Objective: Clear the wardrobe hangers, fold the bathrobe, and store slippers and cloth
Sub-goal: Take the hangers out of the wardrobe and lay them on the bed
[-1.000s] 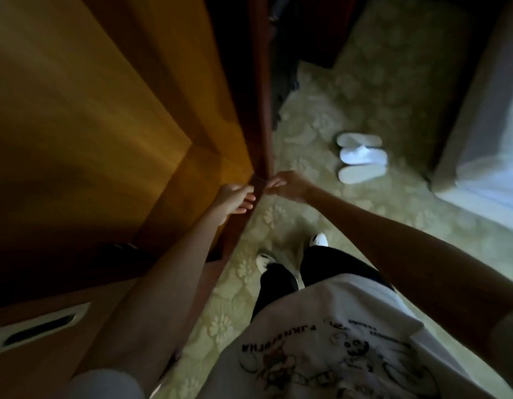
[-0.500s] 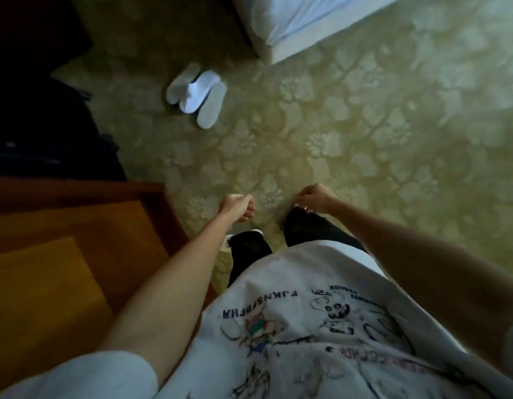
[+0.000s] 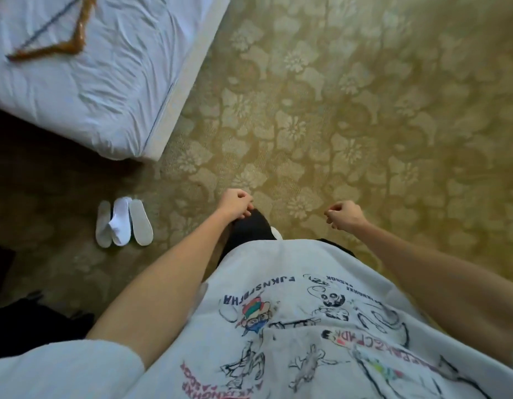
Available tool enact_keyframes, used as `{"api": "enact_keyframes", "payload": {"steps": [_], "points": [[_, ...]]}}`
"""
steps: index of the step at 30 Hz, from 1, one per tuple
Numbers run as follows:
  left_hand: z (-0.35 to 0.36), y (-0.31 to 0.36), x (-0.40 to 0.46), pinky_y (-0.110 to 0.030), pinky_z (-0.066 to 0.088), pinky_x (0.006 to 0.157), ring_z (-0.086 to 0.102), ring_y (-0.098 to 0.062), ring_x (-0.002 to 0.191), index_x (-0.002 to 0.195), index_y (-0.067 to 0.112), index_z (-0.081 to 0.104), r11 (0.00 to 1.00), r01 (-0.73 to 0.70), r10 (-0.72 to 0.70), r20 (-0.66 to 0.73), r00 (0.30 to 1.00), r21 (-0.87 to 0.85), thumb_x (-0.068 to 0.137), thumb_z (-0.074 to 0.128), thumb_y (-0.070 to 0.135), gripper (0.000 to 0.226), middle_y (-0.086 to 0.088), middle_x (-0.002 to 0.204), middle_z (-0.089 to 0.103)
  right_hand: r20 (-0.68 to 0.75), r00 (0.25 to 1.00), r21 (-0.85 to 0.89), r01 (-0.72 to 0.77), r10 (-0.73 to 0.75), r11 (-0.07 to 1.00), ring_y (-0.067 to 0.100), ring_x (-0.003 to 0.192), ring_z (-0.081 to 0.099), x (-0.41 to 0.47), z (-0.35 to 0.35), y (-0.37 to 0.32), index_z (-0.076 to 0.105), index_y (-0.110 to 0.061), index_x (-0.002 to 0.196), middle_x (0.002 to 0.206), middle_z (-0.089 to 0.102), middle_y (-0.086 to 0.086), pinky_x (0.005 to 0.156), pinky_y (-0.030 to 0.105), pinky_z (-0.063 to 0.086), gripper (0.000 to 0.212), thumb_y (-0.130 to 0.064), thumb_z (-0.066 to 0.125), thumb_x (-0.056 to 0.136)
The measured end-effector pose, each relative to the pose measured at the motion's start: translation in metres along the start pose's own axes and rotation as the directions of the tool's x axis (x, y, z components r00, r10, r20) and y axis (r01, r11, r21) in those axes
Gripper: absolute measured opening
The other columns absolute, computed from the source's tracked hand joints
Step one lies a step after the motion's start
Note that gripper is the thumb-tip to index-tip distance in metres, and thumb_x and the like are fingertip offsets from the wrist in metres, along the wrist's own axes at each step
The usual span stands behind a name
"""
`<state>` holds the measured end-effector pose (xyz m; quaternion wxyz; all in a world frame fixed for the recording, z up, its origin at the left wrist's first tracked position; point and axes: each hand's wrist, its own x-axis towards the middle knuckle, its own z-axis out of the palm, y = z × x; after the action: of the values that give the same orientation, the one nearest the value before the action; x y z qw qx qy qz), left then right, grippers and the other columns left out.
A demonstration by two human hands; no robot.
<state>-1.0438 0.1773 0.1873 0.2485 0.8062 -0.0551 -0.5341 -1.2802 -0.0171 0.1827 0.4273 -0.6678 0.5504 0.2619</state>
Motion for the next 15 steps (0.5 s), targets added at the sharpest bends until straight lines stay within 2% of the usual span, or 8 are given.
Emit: {"api": "enact_keyframes", "payload": {"steps": [3,6,10,13,15], "points": [[-0.024,0.023,0.026,-0.025,0.053,0.055,0.066,-0.015,0.064,0.095,0.011,0.068,0.999,0.015,-0.015,-0.011,1.0,0.034,0.1,0.053,0.017,0.016,-0.006,0.085,0.073,0.021,0.999,0.052,0.029,-0.03,0.998,0.016,0.065,0.064,0.025,-0.014,-0.047,0.074,-0.004,0.096,0.084,0.074,0.009,0.063,0.028,0.055,0.022,-0.019,0.058,0.097],[-0.055,0.035,0.059,-0.022,0.05,0.051,0.066,-0.015,0.064,0.098,0.01,0.067,0.996,0.079,-0.078,-0.032,0.996,0.031,0.101,0.053,0.016,0.015,-0.005,0.084,0.071,0.041,0.991,0.07,0.127,-0.13,0.989,0.015,0.065,0.066,0.059,-0.033,-0.123,0.074,-0.006,0.097,0.086,0.075,0.008,0.059,0.024,0.053,0.021,-0.019,0.058,0.096],[-0.103,0.056,0.109,-0.023,0.05,0.047,0.063,-0.016,0.059,0.092,0.005,0.065,0.969,0.232,-0.238,-0.071,0.969,-0.084,0.1,0.056,0.013,0.015,-0.007,0.077,0.068,0.111,0.959,0.044,0.258,-0.262,0.965,0.01,0.059,0.064,0.115,-0.08,-0.248,0.072,-0.01,0.099,0.08,0.073,0.004,0.05,0.016,0.047,0.017,-0.017,0.058,0.094],[-0.143,0.089,0.146,-0.026,0.049,0.048,0.063,-0.018,0.057,0.081,0.006,0.064,0.924,0.339,-0.359,-0.09,0.929,-0.179,0.099,0.058,0.013,0.02,-0.007,0.071,0.068,0.151,0.933,-0.023,0.333,-0.326,0.943,0.009,0.061,0.064,0.152,-0.131,-0.334,0.071,-0.013,0.102,0.083,0.074,0.003,0.054,0.02,0.049,0.016,-0.017,0.058,0.095],[-0.168,0.123,0.171,-0.025,0.046,0.045,0.062,-0.018,0.055,0.078,0.006,0.064,0.907,0.362,-0.388,-0.092,0.917,-0.214,0.098,0.057,0.012,0.022,-0.007,0.069,0.067,0.15,0.92,-0.072,0.376,-0.362,0.924,0.011,0.064,0.066,0.176,-0.167,-0.38,0.071,-0.014,0.104,0.086,0.075,0.004,0.056,0.021,0.05,0.016,-0.019,0.058,0.096]]}}
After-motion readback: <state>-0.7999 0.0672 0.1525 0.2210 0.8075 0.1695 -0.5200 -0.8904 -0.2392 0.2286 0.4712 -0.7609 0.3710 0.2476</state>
